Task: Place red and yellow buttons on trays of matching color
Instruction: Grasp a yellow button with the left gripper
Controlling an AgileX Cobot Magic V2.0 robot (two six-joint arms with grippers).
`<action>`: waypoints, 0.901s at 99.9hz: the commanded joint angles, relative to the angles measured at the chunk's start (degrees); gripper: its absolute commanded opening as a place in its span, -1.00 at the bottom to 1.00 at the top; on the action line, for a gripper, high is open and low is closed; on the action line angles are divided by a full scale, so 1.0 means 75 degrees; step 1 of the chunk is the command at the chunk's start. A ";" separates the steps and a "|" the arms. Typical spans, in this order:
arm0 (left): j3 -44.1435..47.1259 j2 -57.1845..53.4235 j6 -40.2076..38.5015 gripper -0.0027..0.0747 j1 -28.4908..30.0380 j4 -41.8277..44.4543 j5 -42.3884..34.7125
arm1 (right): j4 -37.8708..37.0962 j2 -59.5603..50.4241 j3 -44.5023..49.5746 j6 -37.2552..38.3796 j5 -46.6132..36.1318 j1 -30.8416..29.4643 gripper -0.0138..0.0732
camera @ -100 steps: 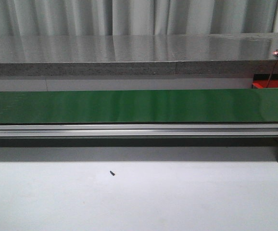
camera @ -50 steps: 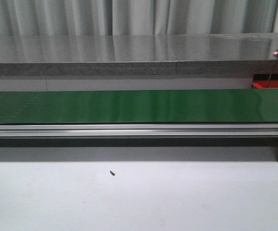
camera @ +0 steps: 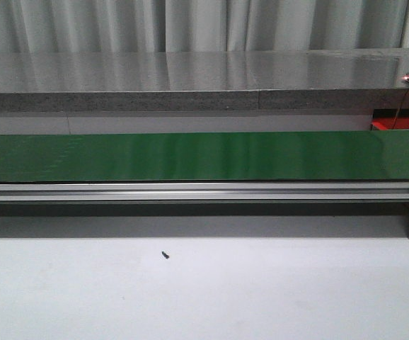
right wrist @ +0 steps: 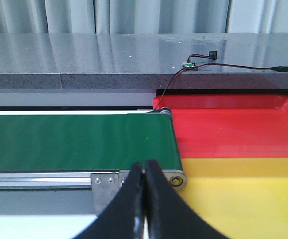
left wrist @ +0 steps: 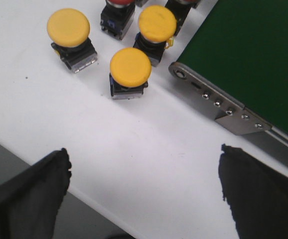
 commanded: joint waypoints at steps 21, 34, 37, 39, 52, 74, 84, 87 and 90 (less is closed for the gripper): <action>-0.0628 0.1343 -0.0042 0.61 0.0035 -0.0125 -0.0352 | 0.0000 -0.0106 -0.0137 -0.0015 -0.0645 -0.0010 -0.82; -0.0828 0.1846 -0.0042 0.61 0.0035 -0.0228 -0.0605 | 0.0000 -0.0106 -0.0137 -0.0015 -0.0645 -0.0010 -0.82; -0.0861 0.1967 -0.0042 0.61 0.0035 -0.0269 -0.0677 | 0.0000 -0.0106 -0.0137 -0.0015 -0.0645 -0.0010 -0.82; -0.0878 0.2038 -0.0042 0.61 0.0035 -0.0285 -0.0722 | 0.0000 -0.0106 -0.0137 -0.0015 -0.0645 -0.0010 -0.82; -0.1049 0.2478 -0.0042 0.58 0.0035 -0.0285 -0.1014 | 0.0000 -0.0106 -0.0137 -0.0015 -0.0645 -0.0010 -0.82; -0.1394 0.3196 -0.0042 0.58 0.0035 -0.0660 -0.1121 | 0.0000 -0.0106 -0.0137 -0.0015 -0.0645 -0.0010 -0.82; -0.1516 0.3476 -0.0042 0.58 0.0035 -0.0696 -0.1180 | 0.0000 -0.0106 -0.0137 -0.0015 -0.0645 -0.0010 -0.82; -0.1559 0.3552 -0.0042 0.58 0.0035 -0.0715 -0.1180 | 0.0000 -0.0106 -0.0137 -0.0015 -0.0645 -0.0010 -0.82; -0.1572 0.3624 -0.0042 0.57 0.0035 -0.0715 -0.1201 | 0.0000 -0.0106 -0.0137 -0.0015 -0.0645 -0.0010 -0.82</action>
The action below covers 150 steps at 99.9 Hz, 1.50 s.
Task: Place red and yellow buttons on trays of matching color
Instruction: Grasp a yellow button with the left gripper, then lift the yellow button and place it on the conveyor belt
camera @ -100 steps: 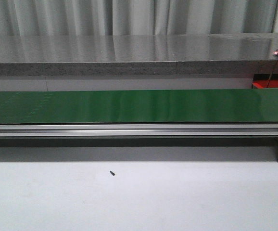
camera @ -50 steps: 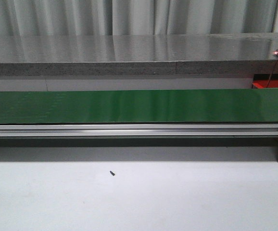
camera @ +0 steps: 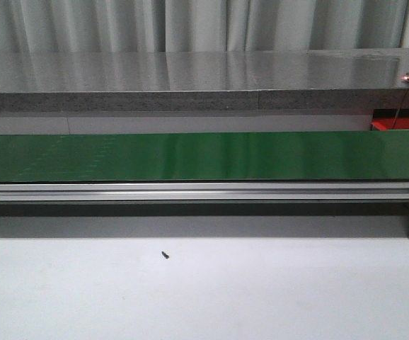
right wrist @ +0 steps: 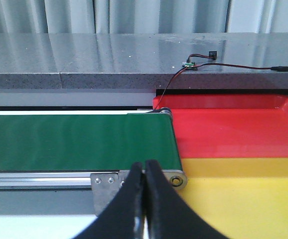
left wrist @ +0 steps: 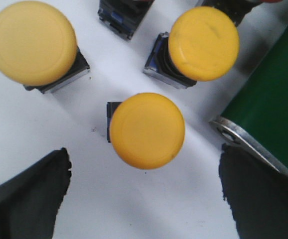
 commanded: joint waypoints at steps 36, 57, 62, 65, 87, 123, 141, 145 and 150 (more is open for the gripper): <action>-0.0293 0.0238 -0.0042 -0.11 0.0035 -0.0215 -0.1017 | 0.0000 -0.0106 -0.0137 -0.0015 -0.0645 -0.0010 -0.82; -0.0293 0.0238 -0.0003 -0.17 0.0035 -0.0215 -0.1080 | 0.0000 -0.0106 -0.0137 -0.0015 -0.0645 -0.0010 -0.82; -0.0293 0.0224 -0.0003 -0.17 0.0035 -0.0215 -0.1050 | 0.0000 -0.0106 -0.0137 -0.0015 -0.0645 -0.0010 -0.82; -0.0293 0.0209 -0.0003 -0.17 0.0035 -0.0215 -0.0999 | 0.0000 -0.0106 -0.0137 -0.0015 -0.0645 -0.0010 -0.82; -0.0293 -0.0522 -0.0003 -0.17 0.0017 -0.0197 -0.0577 | 0.0000 -0.0106 -0.0137 -0.0015 -0.0645 -0.0010 -0.82; -0.0932 -0.1667 -0.0003 -0.17 -0.0820 0.0130 0.0135 | 0.0000 -0.0106 -0.0137 -0.0015 -0.0645 -0.0010 -0.82; -0.1596 -0.1417 -0.0003 -0.17 -0.1537 0.0177 0.0226 | 0.0000 -0.0106 -0.0137 -0.0015 -0.0645 -0.0010 -0.82; -0.1688 -0.1302 -0.0003 -0.17 -0.1697 0.0183 0.0226 | 0.0000 -0.0106 -0.0137 -0.0015 -0.0645 -0.0010 -0.82; -0.1790 -0.1085 -0.0003 -0.17 -0.1882 0.0196 0.0213 | 0.0000 -0.0106 -0.0137 -0.0015 -0.0645 -0.0010 -0.82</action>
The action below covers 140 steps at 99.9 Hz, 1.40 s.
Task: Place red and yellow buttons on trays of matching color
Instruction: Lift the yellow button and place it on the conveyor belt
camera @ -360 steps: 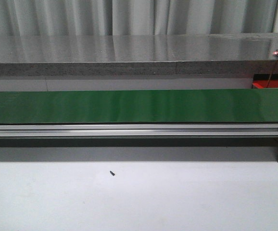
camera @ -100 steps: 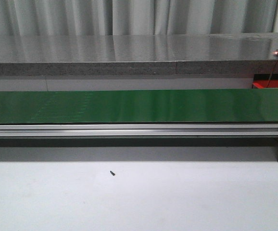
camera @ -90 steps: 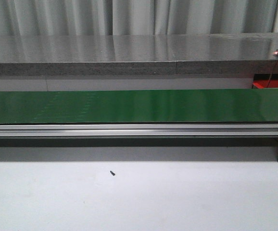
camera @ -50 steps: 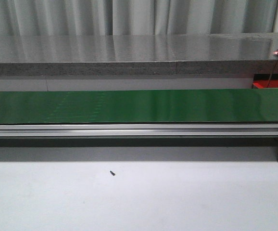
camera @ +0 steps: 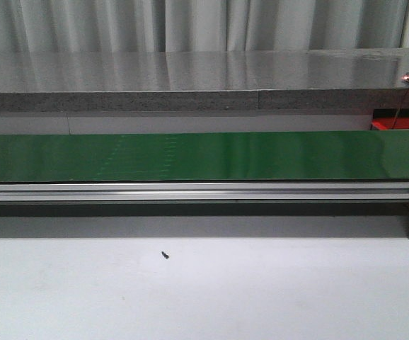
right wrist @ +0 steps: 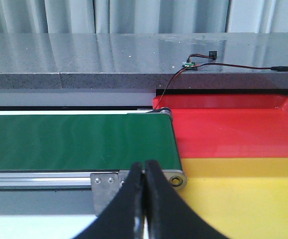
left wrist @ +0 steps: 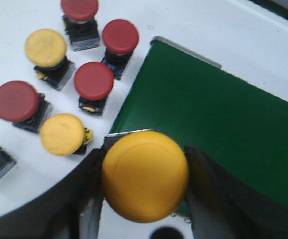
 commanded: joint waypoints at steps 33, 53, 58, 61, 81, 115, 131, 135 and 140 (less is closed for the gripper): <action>-0.0772 0.1062 -0.0003 -0.17 -0.0869 -0.0056 -0.0271 | 0.0000 -0.0106 -0.0137 -0.0015 -0.0645 -0.0010 -0.82; -0.0834 0.1063 -0.0003 -0.06 -0.0889 -0.0056 -0.0304 | 0.0000 -0.0106 -0.0137 -0.0015 -0.0645 -0.0010 -0.82; -0.0869 0.1063 -0.0003 0.08 -0.0889 -0.0056 -0.0291 | 0.0000 -0.0106 -0.0137 -0.0015 -0.0645 -0.0010 -0.82; -0.0870 0.1048 0.0035 0.21 -0.0889 -0.0106 -0.0291 | 0.0000 -0.0106 -0.0137 -0.0015 -0.0645 -0.0010 -0.82; -0.0870 0.0809 0.0213 0.60 -0.0889 -0.0437 -0.0417 | 0.0000 -0.0106 -0.0137 -0.0015 -0.0645 -0.0010 -0.82; -0.0870 -0.0231 0.0213 0.58 -0.0642 -0.0335 -0.0204 | 0.0000 -0.0106 -0.0137 -0.0015 -0.0645 -0.0010 -0.82; -0.0837 -0.0499 0.0199 0.54 -0.0075 -0.0088 0.0075 | 0.0000 -0.0106 -0.0137 -0.0015 -0.0645 -0.0010 -0.82; -0.0837 -0.0510 0.0199 0.53 0.0114 -0.0053 0.0189 | 0.0000 -0.0106 -0.0137 -0.0015 -0.0645 -0.0010 -0.82; -0.0837 -0.0512 0.0199 0.50 0.0327 -0.0011 0.0264 | 0.0000 -0.0106 -0.0137 -0.0015 -0.0645 -0.0010 -0.82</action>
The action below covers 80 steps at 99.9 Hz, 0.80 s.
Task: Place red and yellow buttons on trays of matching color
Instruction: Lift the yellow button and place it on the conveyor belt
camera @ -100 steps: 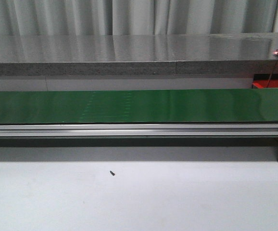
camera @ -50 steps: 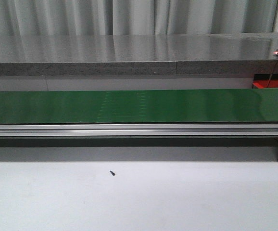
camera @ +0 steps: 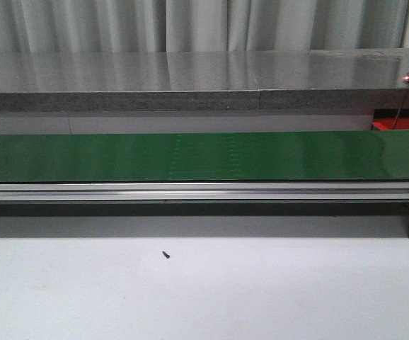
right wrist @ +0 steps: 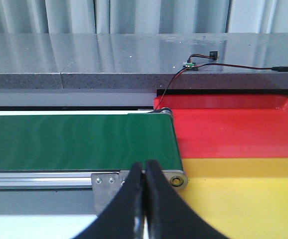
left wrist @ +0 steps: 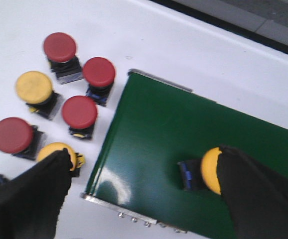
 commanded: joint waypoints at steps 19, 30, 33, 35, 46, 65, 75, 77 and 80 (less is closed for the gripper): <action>0.0126 -0.0316 -0.0179 0.49 0.0994 0.0085 -0.0103 | 0.0000 -0.0106 -0.0137 -0.0015 -0.0645 -0.0010 -0.82; 0.0400 -0.0316 -0.0657 0.49 0.1265 0.0594 -0.0152 | 0.0000 -0.0106 -0.0137 -0.0015 -0.0645 -0.0010 -0.82; 0.0472 -0.0316 -0.0728 0.49 0.1306 0.0883 -0.0152 | 0.0000 -0.0106 -0.0137 -0.0015 -0.0645 -0.0010 -0.82; 0.0502 -0.0316 -0.0830 0.49 0.1331 0.1009 -0.0152 | 0.0000 -0.0106 -0.0137 -0.0015 -0.0645 -0.0010 -0.82; 0.0744 -0.0316 -0.1449 0.49 0.1490 0.1838 -0.0152 | 0.0000 -0.0106 -0.0137 -0.0015 -0.0645 -0.0010 -0.82; 0.0853 0.0031 -0.1462 0.49 0.1623 0.1927 0.0030 | 0.0000 -0.0106 -0.0137 -0.0015 -0.0645 -0.0010 -0.82; 0.0853 0.0250 -0.1462 0.49 0.1700 0.1939 0.0032 | 0.0000 -0.0106 -0.0137 -0.0015 -0.0645 -0.0010 -0.82; 0.0853 0.0293 -0.1462 0.49 0.1715 0.1939 -0.0003 | 0.0000 -0.0106 -0.0137 -0.0015 -0.0645 -0.0010 -0.82; 0.0853 0.0378 -0.1462 0.49 0.1732 0.1939 -0.0024 | 0.0000 -0.0106 -0.0137 -0.0015 -0.0645 -0.0010 -0.82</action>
